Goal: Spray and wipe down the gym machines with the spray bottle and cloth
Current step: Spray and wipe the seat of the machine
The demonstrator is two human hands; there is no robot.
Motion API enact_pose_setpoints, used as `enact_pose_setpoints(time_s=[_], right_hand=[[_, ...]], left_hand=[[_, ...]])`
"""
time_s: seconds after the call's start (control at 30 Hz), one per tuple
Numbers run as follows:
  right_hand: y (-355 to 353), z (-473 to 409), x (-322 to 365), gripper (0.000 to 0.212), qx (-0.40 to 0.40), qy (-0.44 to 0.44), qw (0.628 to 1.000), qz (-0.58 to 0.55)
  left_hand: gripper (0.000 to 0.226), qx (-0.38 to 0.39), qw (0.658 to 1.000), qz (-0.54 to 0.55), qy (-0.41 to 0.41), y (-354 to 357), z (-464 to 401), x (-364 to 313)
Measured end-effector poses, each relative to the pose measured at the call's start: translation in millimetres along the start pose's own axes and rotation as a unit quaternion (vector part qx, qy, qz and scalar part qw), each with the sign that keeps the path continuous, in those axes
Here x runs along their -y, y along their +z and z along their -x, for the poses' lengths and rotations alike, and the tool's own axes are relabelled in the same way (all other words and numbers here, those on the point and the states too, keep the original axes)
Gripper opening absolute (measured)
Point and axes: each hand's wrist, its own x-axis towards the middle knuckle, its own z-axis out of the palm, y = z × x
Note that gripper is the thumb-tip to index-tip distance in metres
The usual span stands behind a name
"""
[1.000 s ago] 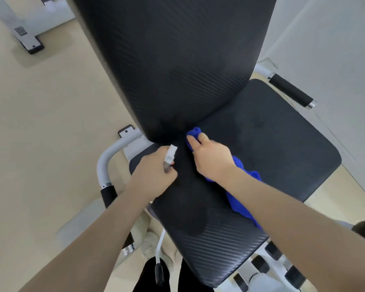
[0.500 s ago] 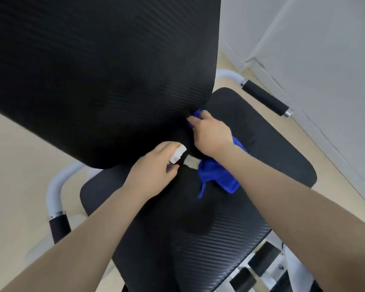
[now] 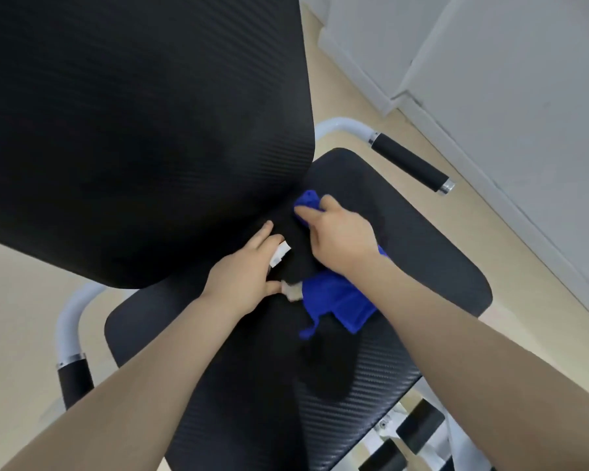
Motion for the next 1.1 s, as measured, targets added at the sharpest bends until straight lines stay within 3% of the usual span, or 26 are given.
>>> enact_pose_setpoints(time_s=[0.07,0.2,0.33,0.47,0.57,0.7,0.8,0.87,0.97,1.03,1.1], right_hand=[[-9,7,-18,0.047,0.002,-0.031,0.998,0.05],[-30,-1,-81,0.049,-0.042,0.117,0.989,0.078],[-12,15,-71,0.04,-0.096,0.202,0.975,0.009],[1,54,-33,0.045,-0.044,0.095,0.994,0.011],[-9,64,-49,0.048,0.005,0.012,0.998,0.067],[-25,57,-102,0.046,-0.049,0.15,0.985,0.07],[-11,67,-86,0.04,-0.096,0.2,0.974,0.034],[2,85,-52,0.038,-0.102,0.177,0.979,-0.007],[22,117,-4,0.038,-0.047,0.043,0.997,-0.039],[25,122,-5,0.038,-0.046,-0.063,0.997,0.022],[10,113,-36,0.038,-0.044,-0.067,0.995,0.059]], left_hand=[[0.079,0.002,1.0,-0.001,-0.007,-1,-1,-1],[0.079,-0.003,1.0,-0.013,-0.006,4,-3,3],[0.075,-0.018,1.0,-0.002,-0.01,11,-2,5],[0.075,-0.032,0.999,-0.005,-0.027,11,3,1],[0.077,-0.071,0.996,-0.018,-0.047,17,13,-5],[0.068,-0.111,0.993,-0.028,-0.014,29,25,-9],[0.056,-0.092,0.996,-0.007,0.015,33,32,-13],[0.052,-0.083,0.996,0.003,0.025,36,38,-15],[0.055,-0.08,0.996,-0.001,0.025,42,48,-14],[0.06,-0.08,0.996,-0.016,0.027,45,56,-13],[0.065,-0.085,0.994,-0.04,0.052,50,66,-11]])
